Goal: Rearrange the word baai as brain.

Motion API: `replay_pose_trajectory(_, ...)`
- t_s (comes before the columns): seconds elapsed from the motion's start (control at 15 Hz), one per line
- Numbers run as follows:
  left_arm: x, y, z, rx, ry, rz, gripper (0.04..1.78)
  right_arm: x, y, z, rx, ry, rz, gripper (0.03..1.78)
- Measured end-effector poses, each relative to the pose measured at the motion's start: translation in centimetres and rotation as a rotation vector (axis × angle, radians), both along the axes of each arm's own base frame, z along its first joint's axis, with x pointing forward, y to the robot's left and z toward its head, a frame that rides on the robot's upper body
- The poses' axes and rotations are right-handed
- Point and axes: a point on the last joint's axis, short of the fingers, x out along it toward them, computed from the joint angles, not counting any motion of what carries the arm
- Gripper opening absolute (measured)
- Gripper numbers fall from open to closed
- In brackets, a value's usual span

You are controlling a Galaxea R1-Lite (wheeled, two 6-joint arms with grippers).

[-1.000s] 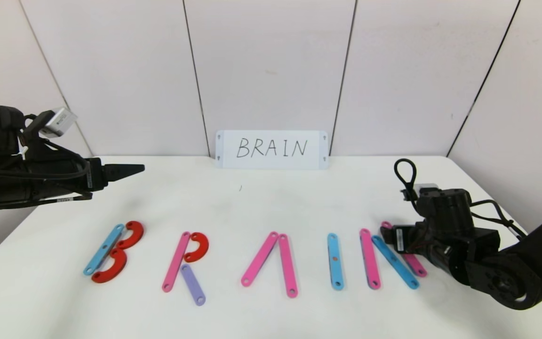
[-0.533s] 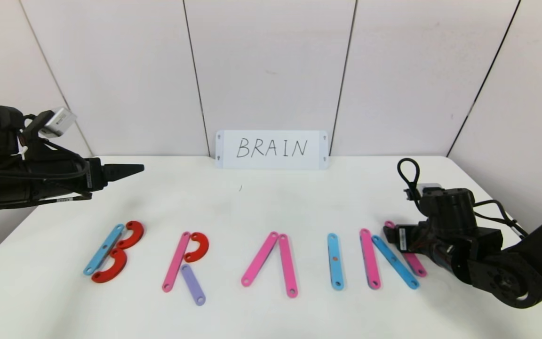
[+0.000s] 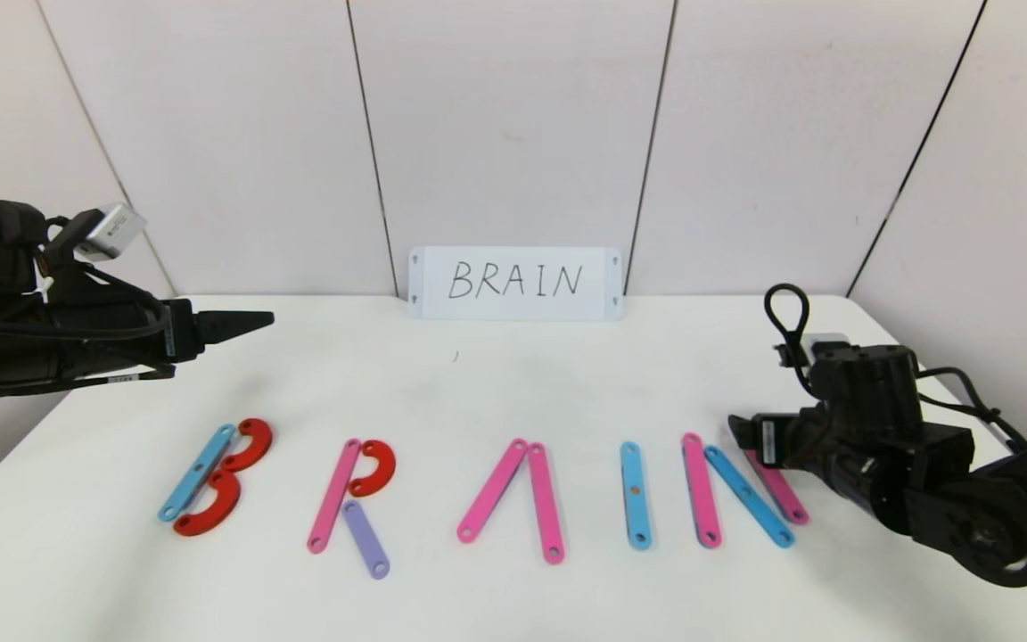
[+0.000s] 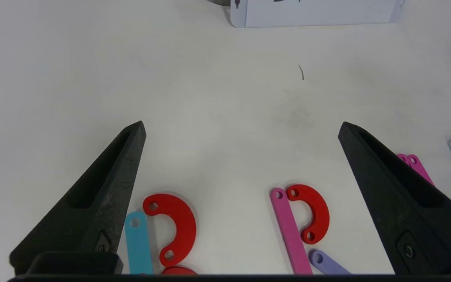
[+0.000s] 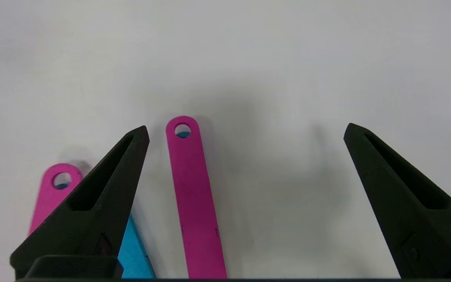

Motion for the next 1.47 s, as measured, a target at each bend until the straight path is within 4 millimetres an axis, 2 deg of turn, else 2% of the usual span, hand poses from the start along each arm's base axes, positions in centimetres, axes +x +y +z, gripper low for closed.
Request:
replay_pose_trajectory(0.4,-0.2,0.0,0.2,0.001,-0.006,0.001,1.73,-2.3,-0.6,2.5,-0.005,-0.067,-0.007,1.74)
replay_pose_trajectory(0.67,-1.8,-0.2,2.3,0.011,-0.077,0.016,1.73,-4.1,-2.7,6.4,-0.083,-0.193,-0.079,1.74)
replay_pose_trajectory(0.8,-3.7,-0.4,4.3,0.032,-0.146,0.053,1.73,-5.6,-4.1,9.0,-0.133,-0.253,-0.105,1.74)
replay_pose_trajectory(1.07,-9.4,-1.6,8.2,0.084,-0.301,0.165,1.73,-10.2,-7.6,16.0,-0.235,-0.384,-0.215,1.74)
replay_pose_trajectory(1.27,-13.7,-2.2,10.3,0.104,-0.353,0.223,1.73,-14.6,-8.6,20.3,-0.263,-0.446,-0.275,1.74)
replay_pose_trajectory(1.47,-17.9,-2.5,12.2,0.126,-0.383,0.322,1.73,-18.3,-8.9,23.3,-0.274,-0.490,-0.307,1.74)
